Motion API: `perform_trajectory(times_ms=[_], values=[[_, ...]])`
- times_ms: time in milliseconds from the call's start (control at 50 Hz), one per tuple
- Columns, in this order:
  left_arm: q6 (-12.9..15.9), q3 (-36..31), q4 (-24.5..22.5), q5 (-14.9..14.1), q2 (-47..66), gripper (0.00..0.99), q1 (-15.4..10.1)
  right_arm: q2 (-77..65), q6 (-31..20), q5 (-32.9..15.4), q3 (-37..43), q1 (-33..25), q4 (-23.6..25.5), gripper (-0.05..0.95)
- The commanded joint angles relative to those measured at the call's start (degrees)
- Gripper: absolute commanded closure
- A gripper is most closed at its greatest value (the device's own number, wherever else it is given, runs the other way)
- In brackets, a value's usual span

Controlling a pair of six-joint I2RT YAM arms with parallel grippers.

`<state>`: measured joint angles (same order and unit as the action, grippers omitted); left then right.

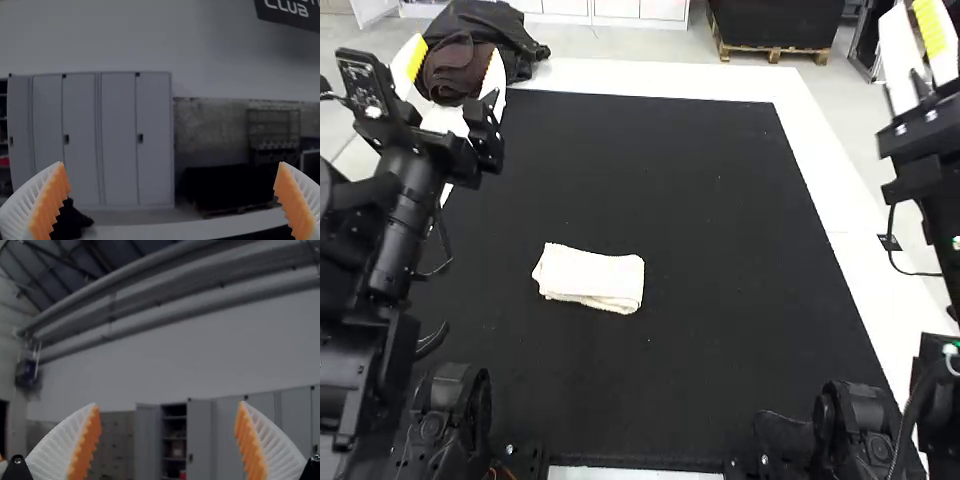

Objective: Fold the towel.

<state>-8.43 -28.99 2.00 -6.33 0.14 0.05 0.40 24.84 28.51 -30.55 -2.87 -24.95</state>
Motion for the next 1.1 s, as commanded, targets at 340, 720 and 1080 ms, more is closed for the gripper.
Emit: perform_trajectory(times_ms=[340, 720, 1080], values=[[16.2, 13.8, -25.6, 7.2, -0.3, 0.054, 0.7, -0.1, -31.3, -14.1, 12.7, -0.9, -4.3, -0.01], [17.5, 24.3, -31.1, 13.1, -0.4, 0.056, 0.4, -0.2, -26.9, -27.6, 26.3, -0.9, -6.5, -0.01], [15.9, 28.8, -18.1, 14.7, -0.4, 0.056, 0.4, -0.2, -17.5, -30.6, 30.5, -0.9, 2.3, -0.01]])
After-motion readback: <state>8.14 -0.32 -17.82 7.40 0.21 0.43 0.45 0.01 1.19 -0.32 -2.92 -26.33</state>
